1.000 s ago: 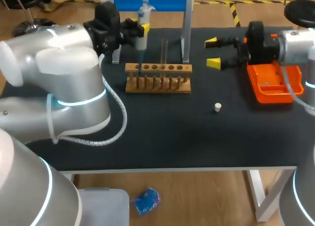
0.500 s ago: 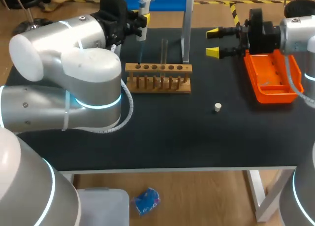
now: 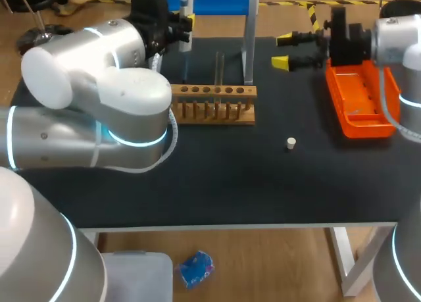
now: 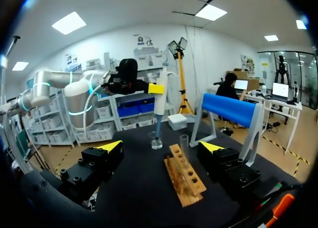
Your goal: Invert the test tube, pick up the pipette, mount the tip to pipette, aspirate from beaker and dispense into the tube, eject the tip, return the pipette, and cap with the stopper.
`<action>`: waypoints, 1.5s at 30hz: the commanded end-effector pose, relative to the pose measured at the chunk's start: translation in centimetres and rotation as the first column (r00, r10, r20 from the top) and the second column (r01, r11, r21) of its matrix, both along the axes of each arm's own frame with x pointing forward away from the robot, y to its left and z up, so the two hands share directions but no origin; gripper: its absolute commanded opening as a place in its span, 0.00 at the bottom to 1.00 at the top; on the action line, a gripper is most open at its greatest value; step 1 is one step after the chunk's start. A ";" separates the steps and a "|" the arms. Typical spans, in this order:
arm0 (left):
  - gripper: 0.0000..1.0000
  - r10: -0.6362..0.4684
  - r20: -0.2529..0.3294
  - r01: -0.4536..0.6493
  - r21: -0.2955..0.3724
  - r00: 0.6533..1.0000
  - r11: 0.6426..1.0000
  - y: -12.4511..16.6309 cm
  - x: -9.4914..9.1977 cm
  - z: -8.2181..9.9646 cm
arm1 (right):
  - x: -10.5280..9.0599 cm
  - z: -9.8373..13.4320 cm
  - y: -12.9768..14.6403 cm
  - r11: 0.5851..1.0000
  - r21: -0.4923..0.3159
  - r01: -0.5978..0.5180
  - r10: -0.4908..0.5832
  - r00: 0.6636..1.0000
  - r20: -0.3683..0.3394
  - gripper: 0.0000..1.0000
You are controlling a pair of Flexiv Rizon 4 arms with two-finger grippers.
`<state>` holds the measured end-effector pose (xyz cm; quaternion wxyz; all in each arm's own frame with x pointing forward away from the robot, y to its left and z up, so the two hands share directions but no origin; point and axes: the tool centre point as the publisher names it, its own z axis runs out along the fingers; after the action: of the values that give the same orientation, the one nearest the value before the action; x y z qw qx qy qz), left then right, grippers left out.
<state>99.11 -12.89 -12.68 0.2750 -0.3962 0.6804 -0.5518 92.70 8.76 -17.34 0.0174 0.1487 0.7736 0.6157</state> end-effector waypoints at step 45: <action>0.00 0.280 -0.212 -0.256 0.134 0.936 0.957 4.4 13.1 -3.5 | 15.8 -3.6 9.7 0.966 -0.180 0.184 -0.206 0.972 -0.111 1.00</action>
<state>111.55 -7.92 -16.16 0.2834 -0.5257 0.6756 -0.4323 108.12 18.24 -20.84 0.0422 0.2610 0.8024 0.5351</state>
